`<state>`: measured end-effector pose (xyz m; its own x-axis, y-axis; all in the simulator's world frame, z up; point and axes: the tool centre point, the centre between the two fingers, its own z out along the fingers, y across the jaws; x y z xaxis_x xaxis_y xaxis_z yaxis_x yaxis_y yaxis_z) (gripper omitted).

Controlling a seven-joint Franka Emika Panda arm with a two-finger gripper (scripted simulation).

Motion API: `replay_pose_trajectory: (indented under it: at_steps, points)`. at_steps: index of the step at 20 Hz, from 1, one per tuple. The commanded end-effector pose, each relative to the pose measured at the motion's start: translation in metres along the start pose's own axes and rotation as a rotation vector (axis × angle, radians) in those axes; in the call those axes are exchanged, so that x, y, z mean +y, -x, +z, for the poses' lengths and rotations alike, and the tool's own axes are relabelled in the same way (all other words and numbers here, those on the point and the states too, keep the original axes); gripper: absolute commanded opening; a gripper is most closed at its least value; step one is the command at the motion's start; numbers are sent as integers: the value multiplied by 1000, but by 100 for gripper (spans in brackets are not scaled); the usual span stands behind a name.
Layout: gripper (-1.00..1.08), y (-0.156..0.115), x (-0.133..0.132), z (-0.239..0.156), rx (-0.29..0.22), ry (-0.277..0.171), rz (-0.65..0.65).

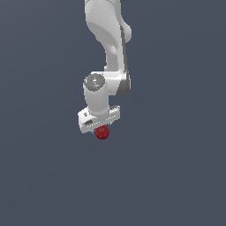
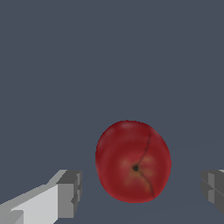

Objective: Pick up the object and move it to a goal position.

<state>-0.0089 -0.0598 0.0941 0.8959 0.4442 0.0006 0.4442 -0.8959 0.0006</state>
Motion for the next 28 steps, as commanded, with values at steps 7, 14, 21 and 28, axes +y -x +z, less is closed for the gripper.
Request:
replay_pose_trajectory:
  at_steps: [7,14,21,28]
  points:
    - [100,1,-1,37,-1,-1,-4]
    - [-100,0,0,48,-1,-1,-4]
    - [-100,0,0,48,-1,-1,-4]
    - [-100,-3,-5,42,-1,0,-3]
